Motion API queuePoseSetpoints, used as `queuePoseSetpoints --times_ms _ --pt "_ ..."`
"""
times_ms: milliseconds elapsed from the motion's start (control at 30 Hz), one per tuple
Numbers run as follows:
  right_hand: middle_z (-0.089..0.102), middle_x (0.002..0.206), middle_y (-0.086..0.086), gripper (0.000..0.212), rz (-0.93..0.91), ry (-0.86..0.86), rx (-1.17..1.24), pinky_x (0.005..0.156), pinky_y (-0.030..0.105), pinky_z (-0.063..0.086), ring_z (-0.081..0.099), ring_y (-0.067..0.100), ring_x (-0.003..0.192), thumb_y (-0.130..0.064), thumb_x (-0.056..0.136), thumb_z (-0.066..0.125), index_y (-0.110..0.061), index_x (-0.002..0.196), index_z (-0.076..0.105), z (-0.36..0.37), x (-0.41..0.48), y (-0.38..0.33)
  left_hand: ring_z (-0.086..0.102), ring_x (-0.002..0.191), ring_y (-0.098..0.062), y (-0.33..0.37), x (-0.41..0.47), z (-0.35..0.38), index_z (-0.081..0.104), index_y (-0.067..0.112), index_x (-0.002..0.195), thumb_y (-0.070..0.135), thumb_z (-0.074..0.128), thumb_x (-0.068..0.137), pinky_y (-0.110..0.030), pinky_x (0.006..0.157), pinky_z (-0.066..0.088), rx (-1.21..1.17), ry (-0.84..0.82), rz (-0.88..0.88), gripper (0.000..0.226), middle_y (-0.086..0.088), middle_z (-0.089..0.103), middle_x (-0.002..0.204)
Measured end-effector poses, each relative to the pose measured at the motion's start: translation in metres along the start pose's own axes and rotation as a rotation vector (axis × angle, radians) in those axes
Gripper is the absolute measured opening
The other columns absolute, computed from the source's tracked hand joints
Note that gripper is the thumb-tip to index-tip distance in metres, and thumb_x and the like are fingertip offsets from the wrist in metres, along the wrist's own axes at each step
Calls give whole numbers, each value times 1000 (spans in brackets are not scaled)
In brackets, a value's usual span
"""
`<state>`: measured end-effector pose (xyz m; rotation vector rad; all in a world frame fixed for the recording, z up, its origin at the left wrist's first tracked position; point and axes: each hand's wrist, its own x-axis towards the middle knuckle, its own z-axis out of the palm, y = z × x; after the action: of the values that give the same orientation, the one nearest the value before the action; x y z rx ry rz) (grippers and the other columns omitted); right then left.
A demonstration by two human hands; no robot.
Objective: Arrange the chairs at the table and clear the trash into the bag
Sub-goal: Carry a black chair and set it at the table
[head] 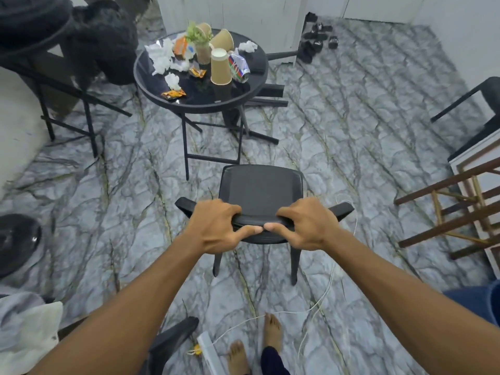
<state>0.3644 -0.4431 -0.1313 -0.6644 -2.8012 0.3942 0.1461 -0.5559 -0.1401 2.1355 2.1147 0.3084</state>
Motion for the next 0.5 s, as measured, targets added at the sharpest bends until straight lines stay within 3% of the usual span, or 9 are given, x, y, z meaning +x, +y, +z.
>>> queuePoseSetpoints --times_ms 133,200,333,500 --pt "51 50 3 56 -162 -30 -6 48 32 38 45 26 44 -59 95 32 -17 60 47 6 46 -40 45 47 -18 -37 -30 -15 57 20 60 74 39 81 -32 52 30 -33 110 -151 61 6 43 46" --pt "51 50 2 59 -209 -44 -16 48 31 38 47 26 45 -60 94 32 -15 60 50 8 59 -47 44 46 -16 -47 -42 -20 58 21 61 78 37 82 -32 51 30 -27 119 -169 65 5 44 46" --pt "52 52 -4 61 -176 15 40 47 31 38 49 21 47 -67 91 38 -16 64 59 11 48 -20 49 49 -14 -31 -51 -13 67 24 68 91 21 82 -33 53 40 -11 106 -199 83 4 51 49" --pt "65 67 -4 71 -109 -28 -18 61 37 48 59 17 64 -78 88 25 -22 78 68 4 74 19 53 56 -17 -15 -8 -8 60 21 62 87 27 84 -35 54 41 -79 111 -337 77 4 53 52"
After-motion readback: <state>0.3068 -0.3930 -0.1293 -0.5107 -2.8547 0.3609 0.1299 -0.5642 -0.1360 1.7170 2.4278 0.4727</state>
